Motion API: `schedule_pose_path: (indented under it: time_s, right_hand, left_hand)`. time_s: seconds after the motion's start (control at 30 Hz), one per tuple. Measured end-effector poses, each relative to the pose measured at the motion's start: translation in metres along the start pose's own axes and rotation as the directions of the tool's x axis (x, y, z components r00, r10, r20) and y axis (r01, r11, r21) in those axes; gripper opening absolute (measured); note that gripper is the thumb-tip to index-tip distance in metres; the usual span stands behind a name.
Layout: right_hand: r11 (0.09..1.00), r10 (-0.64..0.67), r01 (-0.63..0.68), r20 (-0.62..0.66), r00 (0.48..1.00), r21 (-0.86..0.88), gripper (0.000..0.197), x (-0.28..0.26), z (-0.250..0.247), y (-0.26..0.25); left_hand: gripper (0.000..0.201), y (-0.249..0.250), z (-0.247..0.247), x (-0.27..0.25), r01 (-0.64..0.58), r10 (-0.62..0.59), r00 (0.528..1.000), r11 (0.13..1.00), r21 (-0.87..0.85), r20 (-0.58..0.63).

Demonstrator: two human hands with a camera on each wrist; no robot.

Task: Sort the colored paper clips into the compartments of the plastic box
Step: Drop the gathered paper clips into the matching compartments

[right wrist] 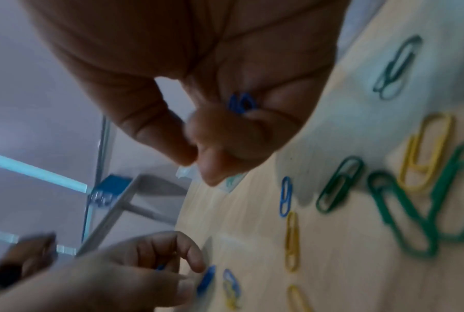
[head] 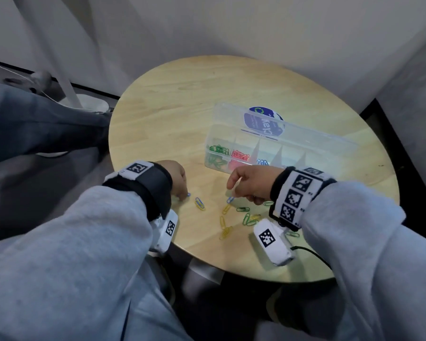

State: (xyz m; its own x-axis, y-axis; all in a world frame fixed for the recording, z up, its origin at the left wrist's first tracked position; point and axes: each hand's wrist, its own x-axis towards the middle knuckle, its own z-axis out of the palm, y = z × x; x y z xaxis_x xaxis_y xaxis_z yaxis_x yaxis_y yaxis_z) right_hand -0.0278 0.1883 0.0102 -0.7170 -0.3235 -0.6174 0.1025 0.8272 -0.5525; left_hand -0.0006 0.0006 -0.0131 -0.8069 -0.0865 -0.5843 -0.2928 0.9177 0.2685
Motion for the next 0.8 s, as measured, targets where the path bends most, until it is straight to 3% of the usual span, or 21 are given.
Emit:
schedule_pose_path:
  time_s: [0.1,0.17,0.27,0.33,0.43,0.47,0.57,0.67,0.73,0.8]
  right_hand:
    - [0.871,-0.065,0.043,-0.029,0.997,-0.489,0.019,0.009,0.002,-0.006]
    - [0.776,-0.084,0.07,0.007,0.996,-0.626,0.022,0.016,0.007,-0.007]
    - [0.713,-0.115,0.103,0.03,0.993,-0.693,0.015,0.022,0.011,-0.005]
    - [0.707,-0.118,0.104,0.028,0.993,-0.699,0.012,0.026,0.01,-0.002]
    - [0.712,-0.07,0.079,0.041,0.997,-0.698,0.015,0.028,0.012,0.0]
    - [0.723,-0.041,0.063,0.047,0.998,-0.688,0.019,0.027,0.012,0.0]
    - [0.857,0.003,0.035,0.073,0.997,-0.514,0.027,0.018,0.008,0.0]
    - [0.999,-0.043,0.045,0.111,0.993,-0.015,0.028,0.012,0.004,0.005]
    - [0.956,-0.05,0.017,0.108,0.993,0.293,0.027,0.013,0.005,0.007]
    - [0.893,-0.035,-0.036,0.149,0.988,0.448,0.029,0.014,0.005,0.005]
  left_hand:
    - [0.012,0.002,0.002,0.0,0.007,-0.007,1.0,1.0,0.019,-0.007]
    - [0.011,0.002,0.001,0.001,0.005,-0.005,1.0,1.0,0.01,-0.002]
    - [0.015,0.0,0.002,0.001,0.014,-0.014,1.0,1.0,-0.02,-0.005]
    - [0.019,-0.001,-0.002,-0.001,0.022,-0.023,1.0,0.997,-0.08,-0.01]
    - [0.007,0.0,-0.01,-0.005,0.007,0.0,1.0,0.973,-0.23,0.031]
    - [0.013,0.0,-0.012,-0.005,-0.004,0.021,0.998,0.955,-0.298,0.054]
    - [0.029,-0.004,-0.016,-0.005,-0.011,0.078,0.993,0.819,-0.574,0.092]
    - [0.038,-0.005,-0.021,-0.008,-0.051,0.118,0.992,0.688,-0.724,0.042]
    - [0.034,-0.004,-0.026,-0.011,-0.086,0.14,0.99,0.591,-0.802,-0.003]
    - [0.028,-0.005,-0.033,-0.015,-0.108,0.135,0.99,0.461,-0.881,-0.051]
